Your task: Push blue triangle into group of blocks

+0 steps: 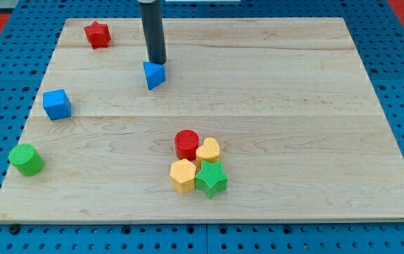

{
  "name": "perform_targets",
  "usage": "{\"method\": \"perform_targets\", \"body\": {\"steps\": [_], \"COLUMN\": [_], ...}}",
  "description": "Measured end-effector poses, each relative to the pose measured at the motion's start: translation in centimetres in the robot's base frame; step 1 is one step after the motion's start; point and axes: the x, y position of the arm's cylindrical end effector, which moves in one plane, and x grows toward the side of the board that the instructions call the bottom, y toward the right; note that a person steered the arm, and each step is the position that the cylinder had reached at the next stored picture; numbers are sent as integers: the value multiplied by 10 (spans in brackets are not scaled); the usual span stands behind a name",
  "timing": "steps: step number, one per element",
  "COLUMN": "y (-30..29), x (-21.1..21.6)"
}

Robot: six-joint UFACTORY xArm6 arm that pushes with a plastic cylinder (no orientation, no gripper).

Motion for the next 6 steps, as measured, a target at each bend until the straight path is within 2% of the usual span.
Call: {"method": "perform_targets", "body": {"steps": [3,4,6], "y": [-32,-37,8], "x": [43,95,188]}}
